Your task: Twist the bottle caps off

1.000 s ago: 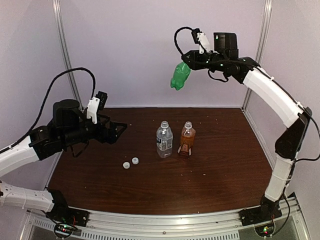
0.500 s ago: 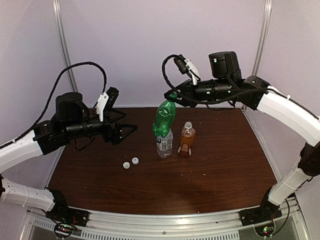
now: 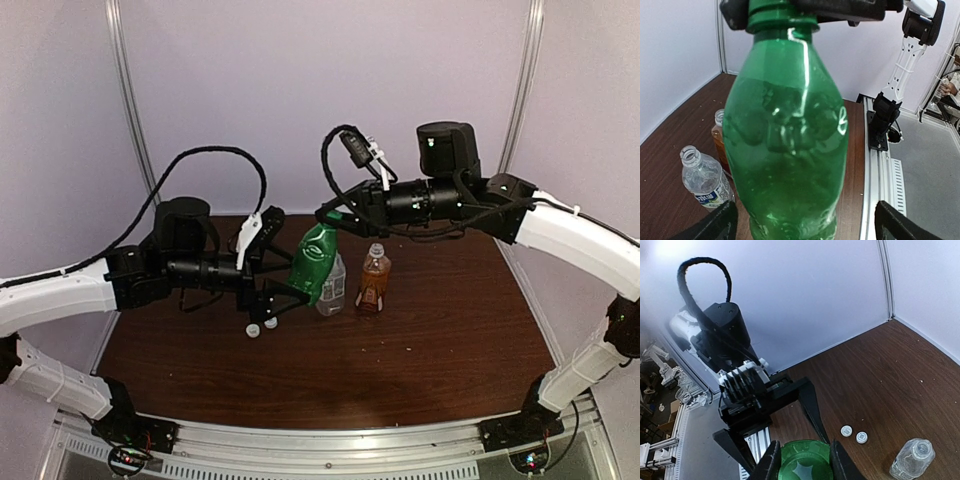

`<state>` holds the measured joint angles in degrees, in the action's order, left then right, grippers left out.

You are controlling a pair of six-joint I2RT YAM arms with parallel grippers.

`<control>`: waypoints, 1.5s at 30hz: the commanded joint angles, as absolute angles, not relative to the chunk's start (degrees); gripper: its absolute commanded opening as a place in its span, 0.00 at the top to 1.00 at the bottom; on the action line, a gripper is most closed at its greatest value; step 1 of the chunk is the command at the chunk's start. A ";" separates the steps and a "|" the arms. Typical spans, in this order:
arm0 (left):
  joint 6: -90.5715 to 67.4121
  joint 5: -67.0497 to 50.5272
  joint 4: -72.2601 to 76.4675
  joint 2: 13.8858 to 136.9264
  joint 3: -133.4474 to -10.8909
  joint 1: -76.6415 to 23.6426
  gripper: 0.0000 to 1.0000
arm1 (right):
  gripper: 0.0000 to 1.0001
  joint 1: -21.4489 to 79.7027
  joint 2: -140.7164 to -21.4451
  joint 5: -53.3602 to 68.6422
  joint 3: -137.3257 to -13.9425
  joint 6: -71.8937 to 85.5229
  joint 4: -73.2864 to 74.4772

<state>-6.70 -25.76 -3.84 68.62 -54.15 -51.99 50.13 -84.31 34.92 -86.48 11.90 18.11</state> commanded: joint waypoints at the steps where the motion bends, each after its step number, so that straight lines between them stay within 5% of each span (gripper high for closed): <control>1: -6.24 -28.39 2.58 70.00 -56.61 -52.28 0.04 | 1.00 50.71 -83.78 38.73 -85.85 13.78 13.43; 7: -6.34 -28.62 3.52 71.97 -57.93 -52.29 0.05 | 1.00 50.97 -83.93 41.00 -84.04 15.38 10.62; 23: -6.15 -30.70 2.21 74.52 -60.64 -52.29 0.28 | 1.00 51.41 -85.69 42.34 -85.50 15.63 11.16; 34: -6.13 -31.09 3.22 73.48 -59.44 -52.29 0.58 | 0.99 51.59 -85.14 40.17 -84.85 15.71 10.52; 39: -7.48 -28.32 7.05 70.17 -56.09 -52.29 0.69 | 0.89 51.59 -83.89 37.96 -82.82 16.65 8.65; 45: -9.04 -25.35 11.82 68.20 -52.45 -52.29 0.74 | 0.46 51.80 -83.42 34.62 -80.85 18.68 6.18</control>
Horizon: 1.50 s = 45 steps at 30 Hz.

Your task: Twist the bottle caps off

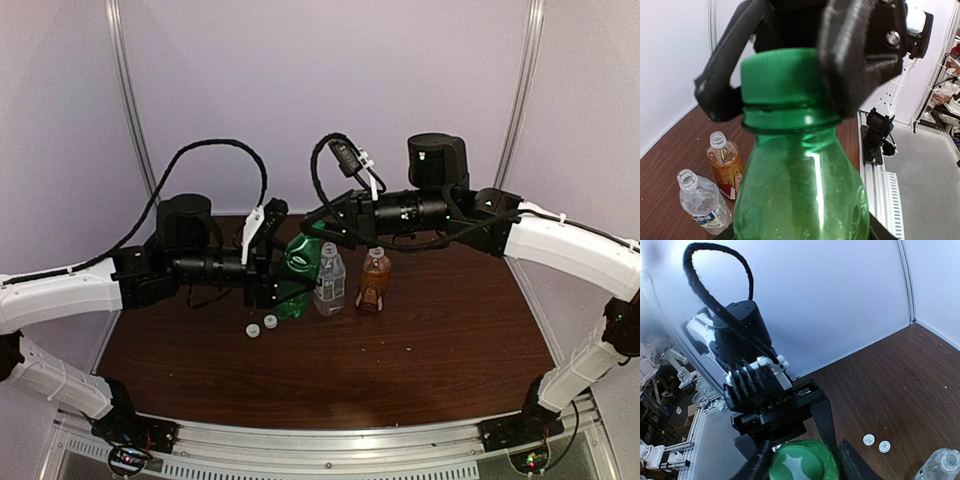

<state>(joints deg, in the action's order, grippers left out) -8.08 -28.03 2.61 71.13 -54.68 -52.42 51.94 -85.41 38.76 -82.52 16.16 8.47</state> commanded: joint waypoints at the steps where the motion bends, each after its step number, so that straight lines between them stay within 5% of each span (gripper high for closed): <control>1: -9.42 -24.49 12.68 68.06 -51.79 -52.29 0.74 | 0.40 51.91 -83.34 34.03 -80.60 19.20 5.41; 5: -11.98 -22.39 15.51 67.89 -49.85 -52.38 0.77 | 0.24 52.84 -82.96 31.55 -80.10 20.46 3.45; 10: -13.35 -21.55 16.31 68.87 -49.57 -52.93 0.78 | 0.22 54.08 -82.48 28.15 -79.47 20.91 1.15; 18: -13.54 -20.98 16.39 69.91 -50.14 -53.76 0.80 | 0.40 54.58 -83.87 28.61 -80.41 21.31 0.17; 33: -12.82 -20.70 14.81 70.03 -50.83 -53.96 0.83 | 0.56 54.74 -84.87 29.90 -80.80 21.19 0.15; 39: -12.59 -20.38 14.61 69.62 -50.80 -53.92 0.84 | 0.74 54.75 -85.16 30.71 -80.86 21.19 0.17; 43: -12.45 -21.64 15.14 68.84 -50.53 -53.96 0.85 | 1.00 54.75 -85.23 31.43 -80.69 20.46 0.18; 45: -11.82 -23.29 16.04 68.34 -49.99 -53.92 0.86 | 1.00 54.76 -84.89 31.47 -80.52 19.31 0.16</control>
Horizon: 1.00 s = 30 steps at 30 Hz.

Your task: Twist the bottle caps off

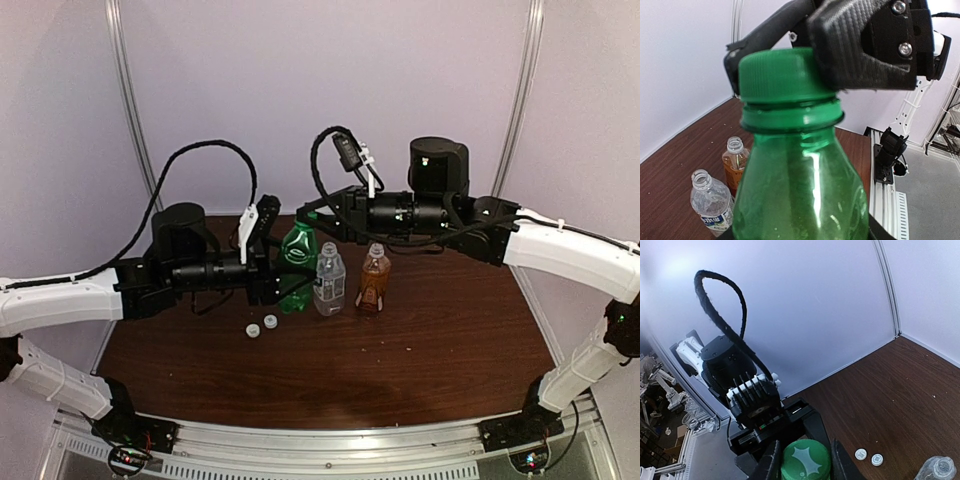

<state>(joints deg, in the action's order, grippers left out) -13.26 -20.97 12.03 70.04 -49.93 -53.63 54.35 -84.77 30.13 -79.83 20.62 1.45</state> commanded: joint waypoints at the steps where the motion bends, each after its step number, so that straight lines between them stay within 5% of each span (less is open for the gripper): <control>1: -11.51 -23.94 15.96 68.02 -49.92 -53.96 0.86 | 1.00 54.74 -84.72 31.55 -80.51 18.67 0.24; 13: -18.36 -60.00 31.23 66.94 -45.73 -53.96 0.88 | 1.00 54.27 -85.45 65.04 -81.72 -0.12 3.32; 20: -21.62 -62.74 35.05 65.31 -44.09 -53.96 0.88 | 0.96 53.93 -87.50 71.67 -84.53 -3.76 8.01; 22: -19.35 -60.64 31.19 64.75 -44.85 -53.94 0.89 | 0.89 53.80 -86.98 68.47 -84.44 -2.80 8.21; 30: -11.31 -45.13 16.16 64.40 -48.17 -53.96 0.89 | 0.23 53.77 -82.36 50.18 -82.74 10.68 4.69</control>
<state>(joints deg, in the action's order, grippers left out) -17.04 -52.14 19.42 65.80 -44.40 -53.91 54.33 -86.32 59.37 -83.18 3.88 6.20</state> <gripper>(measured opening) 0.579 0.671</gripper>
